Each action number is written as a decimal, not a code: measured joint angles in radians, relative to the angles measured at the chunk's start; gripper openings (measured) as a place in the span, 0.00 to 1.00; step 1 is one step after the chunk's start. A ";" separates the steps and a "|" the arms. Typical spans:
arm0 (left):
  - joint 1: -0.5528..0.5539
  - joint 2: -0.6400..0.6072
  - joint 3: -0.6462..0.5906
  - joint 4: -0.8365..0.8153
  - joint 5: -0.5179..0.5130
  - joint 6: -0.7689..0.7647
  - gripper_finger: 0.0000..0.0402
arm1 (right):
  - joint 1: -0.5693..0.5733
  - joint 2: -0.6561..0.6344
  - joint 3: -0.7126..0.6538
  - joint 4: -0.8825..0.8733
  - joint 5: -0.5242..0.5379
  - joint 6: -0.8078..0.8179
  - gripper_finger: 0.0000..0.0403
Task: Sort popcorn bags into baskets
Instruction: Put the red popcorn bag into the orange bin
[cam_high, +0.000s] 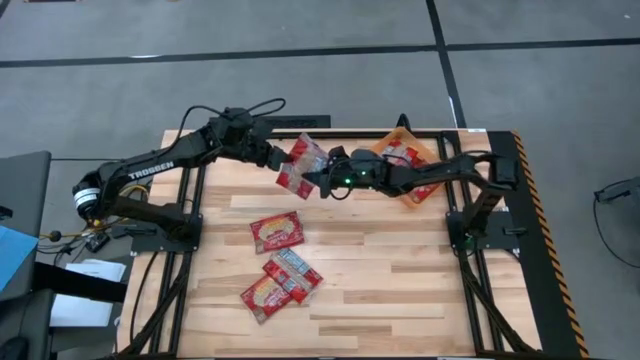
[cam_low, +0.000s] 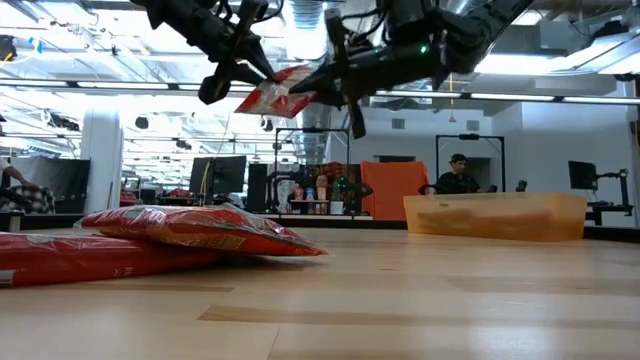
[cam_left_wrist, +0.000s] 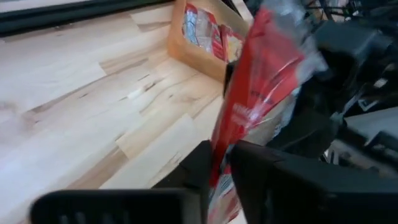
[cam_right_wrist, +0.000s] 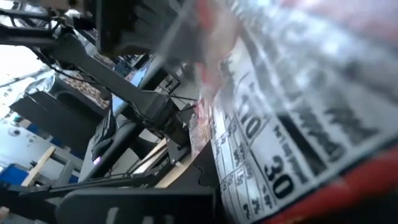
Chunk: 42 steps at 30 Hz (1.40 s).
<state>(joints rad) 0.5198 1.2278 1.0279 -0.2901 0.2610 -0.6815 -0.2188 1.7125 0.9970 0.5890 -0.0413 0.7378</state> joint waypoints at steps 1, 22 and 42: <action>0.000 0.000 0.000 0.001 0.001 0.008 0.16 | -0.002 -0.021 0.000 -0.025 0.003 -0.021 0.05; -0.006 0.000 -0.001 -0.015 0.049 -0.021 0.61 | -0.039 -0.588 0.002 -1.044 0.559 -0.833 0.04; -0.006 0.000 -0.001 -0.033 0.029 0.007 0.61 | -0.067 -0.427 0.000 -1.467 0.881 -1.137 0.08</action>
<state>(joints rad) 0.5140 1.2278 1.0267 -0.3228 0.2897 -0.6740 -0.2856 1.2856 0.9970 -0.8785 0.8395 -0.3989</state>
